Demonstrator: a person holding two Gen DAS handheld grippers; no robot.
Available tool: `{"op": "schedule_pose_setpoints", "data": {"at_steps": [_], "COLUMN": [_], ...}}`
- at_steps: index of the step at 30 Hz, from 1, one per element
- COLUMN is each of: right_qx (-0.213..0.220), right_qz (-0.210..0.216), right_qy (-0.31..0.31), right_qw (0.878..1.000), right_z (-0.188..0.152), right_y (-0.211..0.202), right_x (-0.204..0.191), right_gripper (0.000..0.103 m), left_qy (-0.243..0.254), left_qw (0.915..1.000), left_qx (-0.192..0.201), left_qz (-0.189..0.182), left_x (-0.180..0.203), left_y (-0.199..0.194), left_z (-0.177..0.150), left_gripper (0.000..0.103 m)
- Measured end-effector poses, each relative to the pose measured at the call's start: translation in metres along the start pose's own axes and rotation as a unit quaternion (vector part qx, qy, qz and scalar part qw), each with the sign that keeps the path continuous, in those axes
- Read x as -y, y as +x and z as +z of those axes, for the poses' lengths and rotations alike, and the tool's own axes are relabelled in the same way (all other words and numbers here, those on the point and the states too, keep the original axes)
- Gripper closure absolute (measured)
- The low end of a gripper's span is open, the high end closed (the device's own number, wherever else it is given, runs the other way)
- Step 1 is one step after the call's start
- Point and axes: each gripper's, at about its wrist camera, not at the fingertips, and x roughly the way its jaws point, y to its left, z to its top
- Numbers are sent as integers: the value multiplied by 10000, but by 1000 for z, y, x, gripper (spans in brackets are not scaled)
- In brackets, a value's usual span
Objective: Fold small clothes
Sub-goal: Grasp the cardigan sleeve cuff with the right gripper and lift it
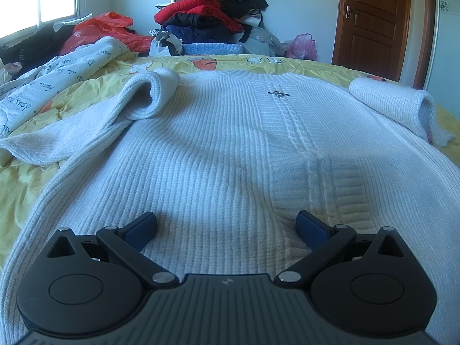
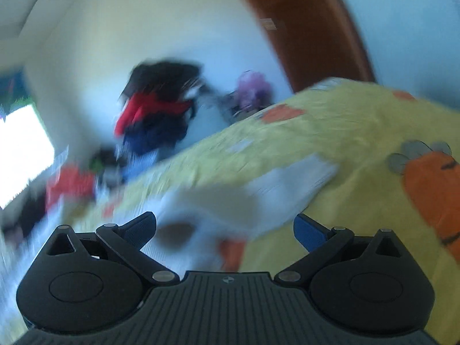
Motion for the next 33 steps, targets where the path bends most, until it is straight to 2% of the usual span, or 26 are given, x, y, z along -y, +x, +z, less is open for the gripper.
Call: {"op": "schedule_pose_setpoints", "data": {"at_steps": [2, 4, 5, 8, 12, 14, 16, 17, 20, 23, 27, 30, 33], "right_qx": [-11, -122, -202, -597, -565, -584, -733, -801, -506, -189, 118, 163, -82], "right_qz": [-295, -571, -680, -970, -839, -849, -1007, -999, -869, -487, 305, 1094, 1855], "right_qy": [372, 545, 596, 736, 566, 370, 125, 122, 171, 141, -207, -507, -759], "right_qw": [9989, 9968, 9957, 9908, 9933, 9940, 9921, 9917, 9948, 9985, 9993, 9926, 9797], "right_z": [22, 36, 39, 38, 30, 30, 28, 28, 34, 48, 69, 71, 53], "right_y": [20, 45, 57, 93, 110, 120, 126, 127, 111, 90, 61, 41, 35], "right_x": [30, 52, 60, 77, 71, 65, 55, 53, 47, 21, -50, -112, -172], "right_gripper": [6, 22, 26, 26, 27, 40, 90, 89, 89, 89, 89, 89, 89], "left_qy": [1, -2, -2, -2, -3, -2, -5, -7, -28, -81, -172, -250, -313], "left_qw": [10000, 10000, 10000, 10000, 10000, 10000, 10000, 10000, 10000, 9999, 9996, 9993, 9989], "left_qx": [-1, -1, -1, -1, -1, -2, -2, -1, 6, 26, 58, 85, 108], "left_qz": [-2, -7, -6, -5, -7, -9, -22, -32, -65, -119, -203, -271, -328], "left_x": [0, -1, 0, 0, 0, 0, 0, 2, 2, 2, -3, -7, -9], "left_y": [0, 0, 0, 0, 0, 0, 1, 1, 2, 2, 0, -1, -3], "left_z": [0, 0, 0, 0, 0, 0, 0, 0, 0, 1, 1, 1, 1], "left_gripper": [0, 0, 0, 0, 0, 0, 0, 0, 0, 0, 0, 0, 0]}}
